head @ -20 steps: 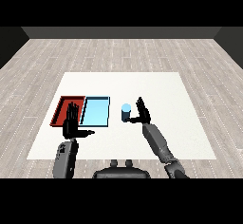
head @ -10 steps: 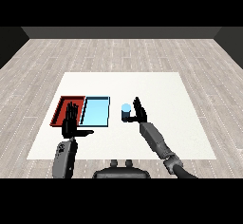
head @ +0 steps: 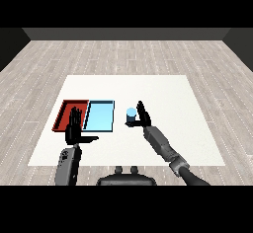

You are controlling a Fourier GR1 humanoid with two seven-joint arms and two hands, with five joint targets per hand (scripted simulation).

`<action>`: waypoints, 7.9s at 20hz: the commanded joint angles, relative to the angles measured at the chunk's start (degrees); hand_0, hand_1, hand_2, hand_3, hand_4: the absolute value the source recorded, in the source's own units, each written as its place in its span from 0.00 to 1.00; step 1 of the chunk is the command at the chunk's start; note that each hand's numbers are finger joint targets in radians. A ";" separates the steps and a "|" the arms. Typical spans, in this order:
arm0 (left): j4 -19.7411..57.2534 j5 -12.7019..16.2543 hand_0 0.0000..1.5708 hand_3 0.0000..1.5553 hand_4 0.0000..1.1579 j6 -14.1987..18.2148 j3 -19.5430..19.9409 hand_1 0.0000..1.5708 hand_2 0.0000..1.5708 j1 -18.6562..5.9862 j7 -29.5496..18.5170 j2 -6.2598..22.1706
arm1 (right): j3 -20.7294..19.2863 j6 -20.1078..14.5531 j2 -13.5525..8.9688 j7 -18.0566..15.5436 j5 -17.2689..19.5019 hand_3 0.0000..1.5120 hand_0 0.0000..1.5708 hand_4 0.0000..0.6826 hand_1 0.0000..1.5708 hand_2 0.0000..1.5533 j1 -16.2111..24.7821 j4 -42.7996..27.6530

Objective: Pick the blue can and put it in the blue box

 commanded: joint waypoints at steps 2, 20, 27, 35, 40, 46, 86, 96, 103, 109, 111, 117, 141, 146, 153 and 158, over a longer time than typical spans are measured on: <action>-2.81 1.60 0.00 0.00 0.00 -0.67 1.12 0.00 0.00 0.59 1.87 1.12 | 3.54 1.14 0.00 -3.20 -4.82 0.00 0.00 0.00 0.00 0.00 -2.63 5.89; -1.23 0.55 0.00 0.00 0.00 -1.69 -0.04 0.00 0.00 3.44 -3.24 -0.04 | 11.56 -8.25 0.00 1.51 -13.14 0.96 0.97 0.85 0.97 0.96 -10.59 9.51; 1.73 1.41 0.00 0.00 0.00 0.40 1.50 0.00 0.00 -3.92 1.29 0.48 | 14.98 -14.08 0.00 4.70 -12.67 0.95 0.99 1.00 0.99 0.96 -9.71 5.82; -1.62 -0.14 0.00 0.00 0.00 -1.70 -1.76 0.00 0.00 2.12 0.74 0.41 | 11.15 -13.02 -0.95 2.55 -6.00 0.93 0.95 0.95 0.95 0.94 -11.15 3.92; 4.70 -4.19 0.00 0.00 0.00 1.36 -5.24 0.00 0.00 -3.76 2.21 -2.27 | 11.08 -14.48 -2.17 3.16 -4.18 0.94 0.94 0.95 0.94 0.94 -8.80 -2.86; 8.69 -2.67 0.00 0.00 0.00 5.54 -13.12 0.00 0.00 -4.44 1.16 -2.31 | 10.43 -14.26 -3.02 1.28 -1.33 0.93 0.92 0.97 0.92 0.92 -12.02 -8.28; 28.41 9.71 0.00 0.00 0.00 21.64 -30.23 0.00 0.00 -24.65 5.75 -2.32 | 0.95 -5.28 -0.06 14.69 23.05 0.93 0.89 0.99 0.89 0.93 10.49 -39.81; 30.88 8.94 0.00 0.00 0.00 20.35 -31.15 0.00 0.00 -22.78 1.34 -2.30 | 7.94 -12.25 -0.02 14.75 19.55 0.92 0.90 0.95 0.90 0.92 6.19 -37.98; 36.25 15.83 0.00 0.00 0.00 18.75 -33.12 0.00 0.00 -27.77 -2.83 -2.31 | 6.92 -9.55 -0.01 17.20 24.17 0.92 0.89 0.90 0.89 0.93 7.72 -39.86; 33.97 3.46 0.08 0.00 0.52 31.72 -36.07 0.08 0.29 -29.82 4.70 -2.30 | 12.61 -12.39 -0.01 18.29 20.92 0.92 0.89 0.89 0.89 0.93 4.74 -40.48; 31.18 0.77 0.29 0.26 0.24 32.30 -35.46 0.29 0.36 -27.55 7.57 -1.57 | 14.27 -13.01 -0.02 17.02 20.72 0.92 0.92 0.87 0.92 0.94 6.57 -40.97; 39.05 -7.48 0.00 0.00 0.27 34.80 -38.04 0.00 0.10 -34.75 8.07 -1.66 | 15.92 -15.90 -0.07 16.45 19.19 0.92 0.93 0.87 0.93 0.94 4.40 -39.90; 36.02 11.38 1.00 0.93 0.95 30.74 -32.76 1.00 0.97 -27.54 1.45 -2.29 | 13.34 -12.92 -0.04 18.08 14.50 0.00 0.00 0.00 0.00 0.00 7.16 -42.34; 30.48 8.12 1.00 0.93 0.97 32.81 -32.34 1.00 0.97 -24.85 4.17 -2.31 | 11.03 -11.19 -0.01 21.47 16.18 0.00 0.00 0.00 0.00 0.00 5.36 -44.49; 39.06 10.94 1.00 0.97 0.98 31.40 -32.34 1.00 1.00 -29.93 -0.44 -2.31 | 13.32 -13.93 0.00 17.89 14.72 0.00 0.00 0.00 0.00 0.00 10.54 -45.36; 35.37 5.79 1.00 0.97 0.98 32.86 -31.72 1.00 1.00 -27.68 3.83 -2.29 | 7.55 -8.16 -2.70 24.37 16.33 0.00 0.00 0.00 0.00 0.00 13.37 -54.50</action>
